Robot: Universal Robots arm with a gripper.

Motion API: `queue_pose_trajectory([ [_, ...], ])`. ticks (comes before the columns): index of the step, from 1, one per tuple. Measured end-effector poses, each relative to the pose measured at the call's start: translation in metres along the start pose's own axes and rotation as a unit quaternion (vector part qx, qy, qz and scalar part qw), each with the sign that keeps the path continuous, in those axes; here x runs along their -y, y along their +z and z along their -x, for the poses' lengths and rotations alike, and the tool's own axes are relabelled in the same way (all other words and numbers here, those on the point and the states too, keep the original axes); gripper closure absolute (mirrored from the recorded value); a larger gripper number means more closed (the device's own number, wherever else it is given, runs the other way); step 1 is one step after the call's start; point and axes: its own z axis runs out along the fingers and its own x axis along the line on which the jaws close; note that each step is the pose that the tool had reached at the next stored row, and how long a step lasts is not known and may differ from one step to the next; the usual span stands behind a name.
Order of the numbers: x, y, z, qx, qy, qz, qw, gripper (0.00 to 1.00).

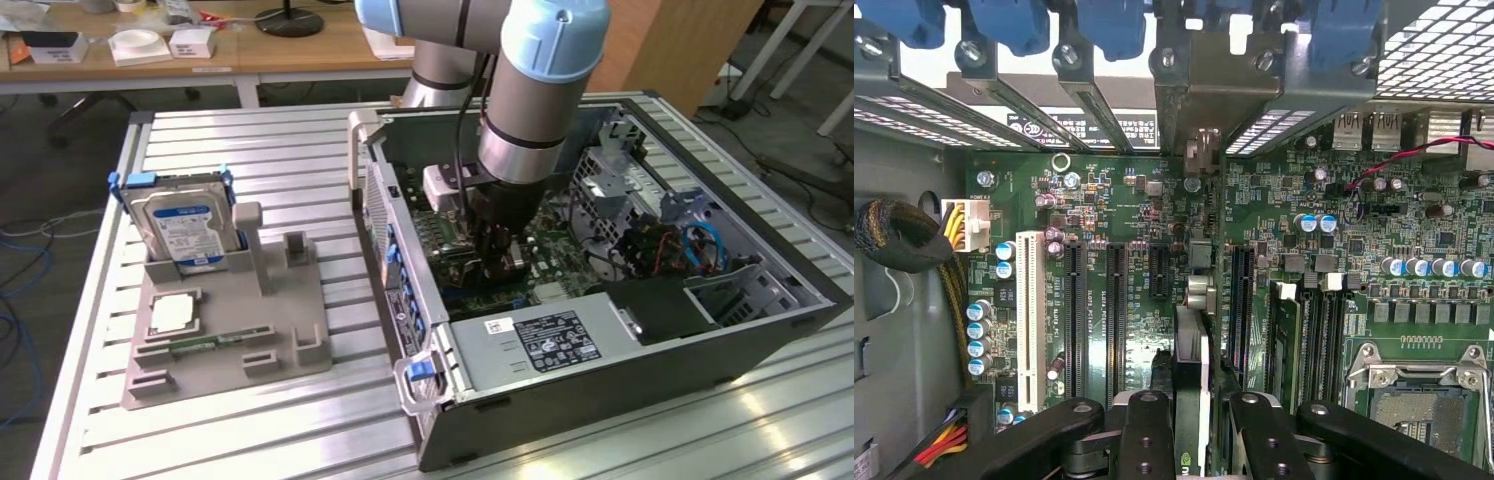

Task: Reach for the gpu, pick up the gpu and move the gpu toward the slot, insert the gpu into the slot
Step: 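Insert the gpu into the slot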

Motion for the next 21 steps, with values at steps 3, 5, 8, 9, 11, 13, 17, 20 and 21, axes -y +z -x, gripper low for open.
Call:
queue_pose_trajectory([
  [3, 0.0, 0.0, 0.0, 0.0, 0.0, 0.0, 1.0, 0.74],
  [5, 0.0, 0.0, 0.0, 0.0, 0.0, 0.0, 1.0, 0.74],
  [8, 0.0, 0.0, 0.0, 0.0, 0.0, 0.0, 1.0, 0.74],
  [9, 0.0, 0.0, 0.0, 0.0, 0.0, 0.0, 1.0, 0.74],
  [11, 0.0, 0.0, 0.0, 0.0, 0.0, 0.0, 1.0, 0.74],
  [13, 0.0, 0.0, 0.0, 0.0, 0.0, 0.0, 1.0, 0.74],
  [17, 0.0, 0.0, 0.0, 0.0, 0.0, 0.0, 1.0, 0.74],
  [20, 0.0, 0.0, 0.0, 0.0, 0.0, 0.0, 1.0, 0.74],
  [21, 0.0, -0.0001, 0.0, 0.0, 0.0, -0.0001, 1.0, 0.74],
])
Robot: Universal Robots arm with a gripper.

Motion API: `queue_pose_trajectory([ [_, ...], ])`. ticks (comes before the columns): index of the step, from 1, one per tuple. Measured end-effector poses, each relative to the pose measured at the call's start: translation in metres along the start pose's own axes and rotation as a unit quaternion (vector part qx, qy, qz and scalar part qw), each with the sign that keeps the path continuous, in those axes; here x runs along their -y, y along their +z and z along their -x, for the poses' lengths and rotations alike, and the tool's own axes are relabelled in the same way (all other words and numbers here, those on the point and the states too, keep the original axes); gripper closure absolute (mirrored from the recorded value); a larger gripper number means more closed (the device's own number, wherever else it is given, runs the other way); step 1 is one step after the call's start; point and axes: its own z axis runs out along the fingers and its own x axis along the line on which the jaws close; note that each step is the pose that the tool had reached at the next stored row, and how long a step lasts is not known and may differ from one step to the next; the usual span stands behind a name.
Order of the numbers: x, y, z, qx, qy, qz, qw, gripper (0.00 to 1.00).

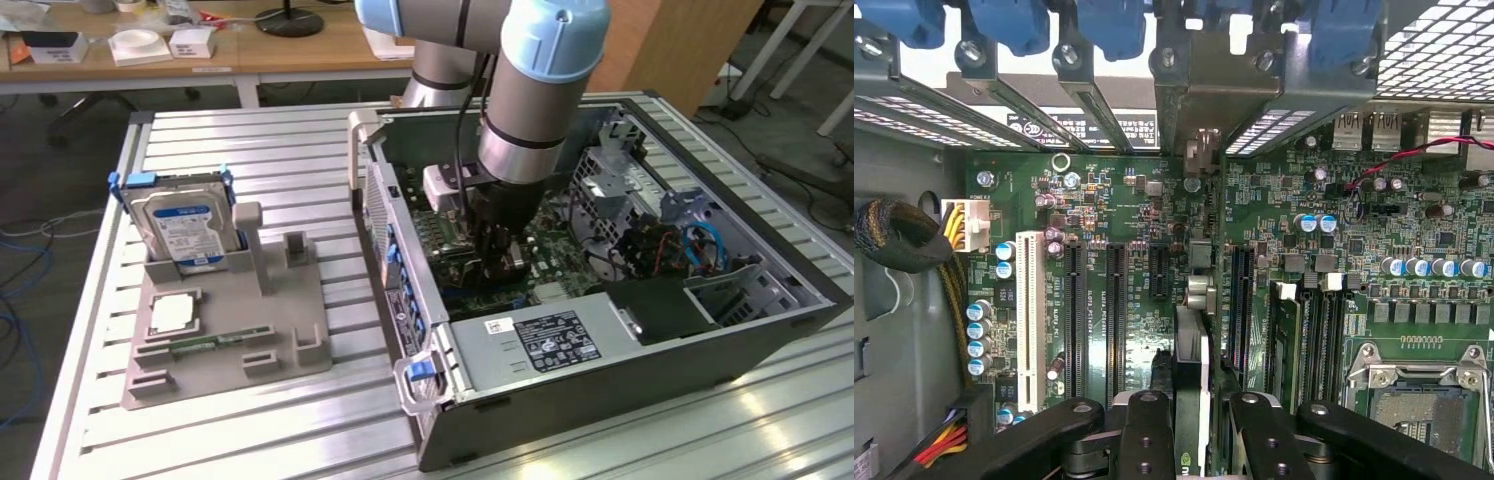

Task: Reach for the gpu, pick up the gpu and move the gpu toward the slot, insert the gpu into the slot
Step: 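Insert the gpu into the slot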

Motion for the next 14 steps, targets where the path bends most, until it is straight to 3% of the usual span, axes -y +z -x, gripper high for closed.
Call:
queue_pose_trajectory([
  [2, 0.0, -0.0007, 0.0, 0.0004, 0.0, -0.0002, 1.0, 0.74],
  [3, -0.0003, -0.0002, 0.0, 0.0021, 0.0, -0.0002, 1.0, 0.74],
  [5, -0.0001, -0.0013, 0.0, 0.001, 0.0, -0.0003, 1.0, 0.73],
  [6, 0.0, -0.0022, 0.0, 0.0002, 0.0, 0.0001, 1.0, 0.67],
  [10, 0.0001, -0.0057, 0.0, 0.0002, 0.0, 0.0, 1.0, 0.67],
  [14, 0.0002, -0.0161, 0.0, 0.0003, 0.0, 0.0, 1.0, 0.67],
])
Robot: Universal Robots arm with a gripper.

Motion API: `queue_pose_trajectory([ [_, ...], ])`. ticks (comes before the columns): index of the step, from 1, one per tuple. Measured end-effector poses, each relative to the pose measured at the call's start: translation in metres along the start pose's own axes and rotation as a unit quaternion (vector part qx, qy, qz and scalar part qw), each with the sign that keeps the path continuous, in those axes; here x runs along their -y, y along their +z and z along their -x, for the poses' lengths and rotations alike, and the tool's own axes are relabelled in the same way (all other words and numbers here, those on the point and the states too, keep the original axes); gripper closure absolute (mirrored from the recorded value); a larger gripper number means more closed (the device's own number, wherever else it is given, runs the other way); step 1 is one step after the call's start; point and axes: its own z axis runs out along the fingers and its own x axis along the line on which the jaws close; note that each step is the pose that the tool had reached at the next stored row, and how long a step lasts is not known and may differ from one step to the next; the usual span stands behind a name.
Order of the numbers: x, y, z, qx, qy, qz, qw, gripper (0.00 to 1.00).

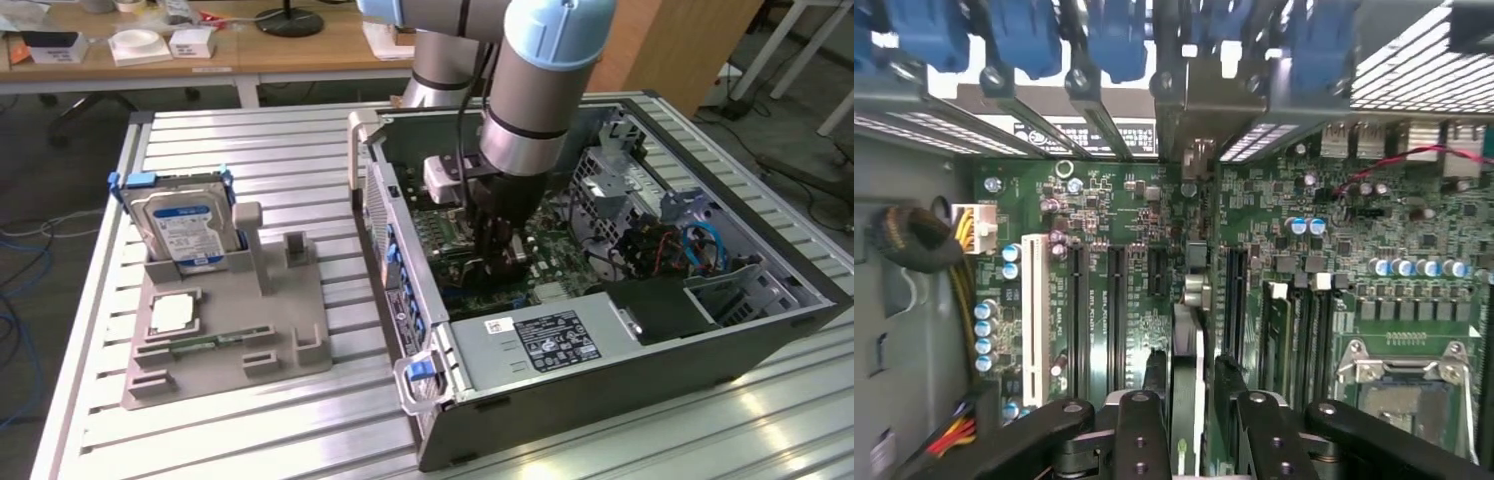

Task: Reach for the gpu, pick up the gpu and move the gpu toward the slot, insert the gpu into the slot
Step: 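Insert the gpu into the slot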

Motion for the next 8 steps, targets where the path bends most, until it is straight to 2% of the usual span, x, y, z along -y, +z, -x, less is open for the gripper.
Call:
queue_pose_trajectory([
  [8, 0.0005, -0.0306, 0.001, 0.0, 0.0, 0.0, 1.0, 0.67],
])
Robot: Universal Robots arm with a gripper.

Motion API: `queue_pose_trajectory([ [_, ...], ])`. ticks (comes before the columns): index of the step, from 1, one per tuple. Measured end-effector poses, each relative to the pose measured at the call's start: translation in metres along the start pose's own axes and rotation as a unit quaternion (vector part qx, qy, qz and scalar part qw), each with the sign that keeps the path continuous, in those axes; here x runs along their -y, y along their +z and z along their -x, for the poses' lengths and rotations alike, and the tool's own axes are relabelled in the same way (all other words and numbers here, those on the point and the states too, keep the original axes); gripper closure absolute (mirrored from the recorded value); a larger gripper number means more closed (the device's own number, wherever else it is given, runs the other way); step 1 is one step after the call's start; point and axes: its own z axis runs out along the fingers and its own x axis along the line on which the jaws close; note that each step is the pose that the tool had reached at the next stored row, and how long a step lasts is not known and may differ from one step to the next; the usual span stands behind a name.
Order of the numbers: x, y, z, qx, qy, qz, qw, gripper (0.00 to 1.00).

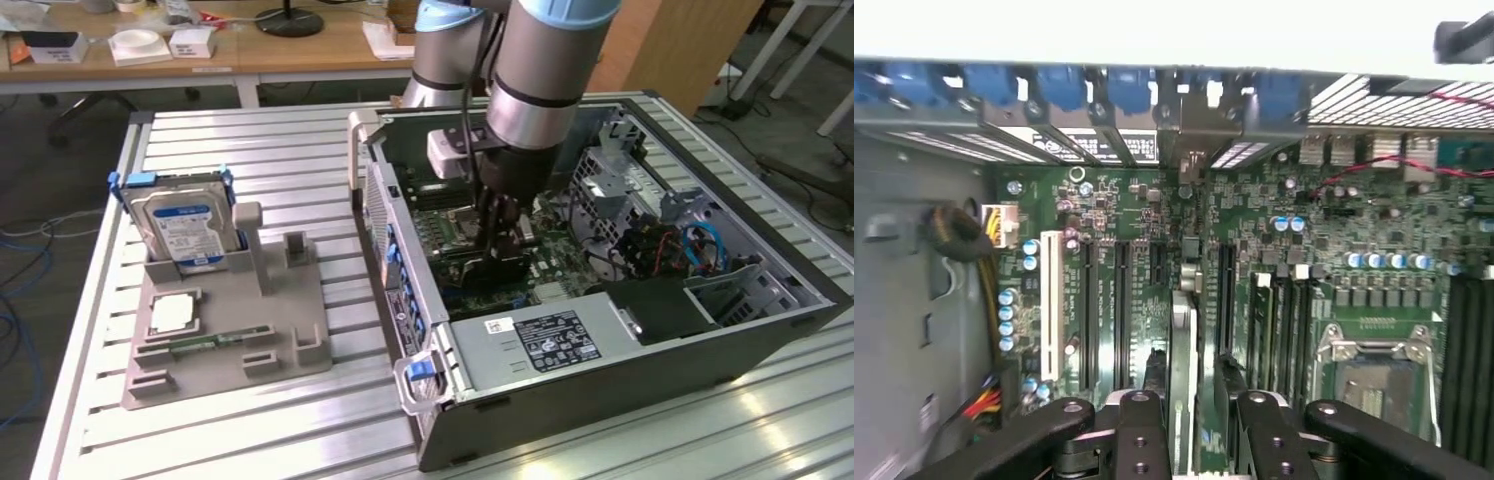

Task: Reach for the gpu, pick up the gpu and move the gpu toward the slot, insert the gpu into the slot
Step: 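Insert the gpu into the slot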

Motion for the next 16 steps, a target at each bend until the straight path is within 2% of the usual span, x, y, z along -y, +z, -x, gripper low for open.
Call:
queue_pose_trajectory([
  [2, 0.0001, -0.0071, 0.0001, 0.0, 0.0, 0.0, 1.0, 0.67],
  [6, 0.0001, -0.0079, 0.0001, 0.0001, 0.0, 0.0, 1.0, 0.68],
  [7, 0.0001, -0.0079, 0.0001, 0.0001, 0.0, 0.0, 1.0, 0.75],
  [8, 0.0001, -0.008, 0.0001, 0.0, 0.0, 0.0, 1.0, 0.75],
  [10, 0.0001, -0.008, 0.0001, 0.0, 0.0, 0.0, 1.0, 0.86],
  [12, 0.0001, -0.008, 0.0001, 0.0, 0.0, 0.0, 1.0, 0.9],
  [16, 0.0001, -0.008, 0.0001, 0.0, 0.0, 0.0, 1.0, 0.9],
])
